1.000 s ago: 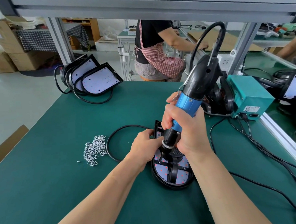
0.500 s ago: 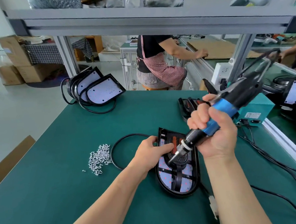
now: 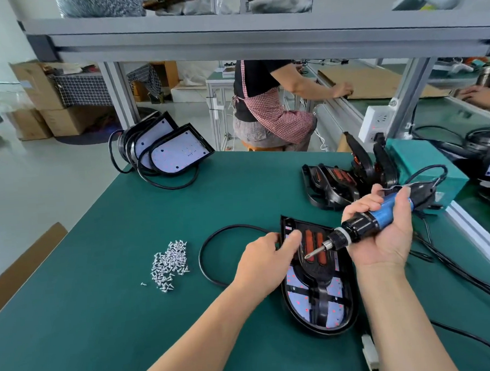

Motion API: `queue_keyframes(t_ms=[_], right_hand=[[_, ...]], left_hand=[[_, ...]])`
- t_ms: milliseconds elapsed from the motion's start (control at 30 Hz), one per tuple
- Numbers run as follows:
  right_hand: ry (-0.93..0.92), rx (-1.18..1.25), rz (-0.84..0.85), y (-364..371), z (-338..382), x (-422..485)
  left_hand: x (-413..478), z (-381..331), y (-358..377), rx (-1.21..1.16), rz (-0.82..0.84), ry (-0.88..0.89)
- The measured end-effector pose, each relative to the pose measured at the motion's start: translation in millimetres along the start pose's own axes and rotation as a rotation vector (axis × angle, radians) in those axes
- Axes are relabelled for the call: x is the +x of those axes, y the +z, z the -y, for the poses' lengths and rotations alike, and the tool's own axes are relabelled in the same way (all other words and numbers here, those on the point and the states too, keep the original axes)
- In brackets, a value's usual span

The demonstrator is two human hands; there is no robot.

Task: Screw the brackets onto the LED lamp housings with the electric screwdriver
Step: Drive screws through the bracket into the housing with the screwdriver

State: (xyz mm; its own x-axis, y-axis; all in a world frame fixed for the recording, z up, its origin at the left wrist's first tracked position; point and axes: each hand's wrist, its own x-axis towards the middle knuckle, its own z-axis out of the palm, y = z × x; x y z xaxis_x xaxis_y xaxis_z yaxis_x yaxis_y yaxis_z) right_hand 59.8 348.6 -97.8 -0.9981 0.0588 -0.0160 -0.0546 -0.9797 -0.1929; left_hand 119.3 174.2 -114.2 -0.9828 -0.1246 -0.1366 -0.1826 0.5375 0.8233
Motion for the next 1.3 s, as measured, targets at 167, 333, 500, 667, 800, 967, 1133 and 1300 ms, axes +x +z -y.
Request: queue_keyframes(t_ms=[167,333,500,667,800,967,1133,1300], right_hand=[[0.052,-0.033,-0.007,-1,-7,0],[0.073,-0.079,-0.014,-1,-12,-1],[0.079,-0.09,-0.014,-2,-12,-1],[0.082,-0.097,-0.01,-3,-12,-1],[0.082,-0.105,-0.002,-2,-13,-2],[0.084,-0.108,0.004,-3,-13,-2],[0.095,-0.083,0.015,-3,-13,0],[0.09,-0.055,0.003,-2,-13,0]], left_hand=[[-1,18,-37,0.162,-0.259,0.043],[2,46,-106,0.293,-0.193,-0.018],[-2,57,-141,0.555,0.023,-0.042],[-4,59,-145,0.71,0.111,-0.031],[-4,60,-141,0.794,0.1,-0.013],[-2,61,-142,0.808,0.117,0.002],[-5,53,-137,0.592,-0.008,0.078],[-14,13,-107,-0.058,-0.017,0.122]])
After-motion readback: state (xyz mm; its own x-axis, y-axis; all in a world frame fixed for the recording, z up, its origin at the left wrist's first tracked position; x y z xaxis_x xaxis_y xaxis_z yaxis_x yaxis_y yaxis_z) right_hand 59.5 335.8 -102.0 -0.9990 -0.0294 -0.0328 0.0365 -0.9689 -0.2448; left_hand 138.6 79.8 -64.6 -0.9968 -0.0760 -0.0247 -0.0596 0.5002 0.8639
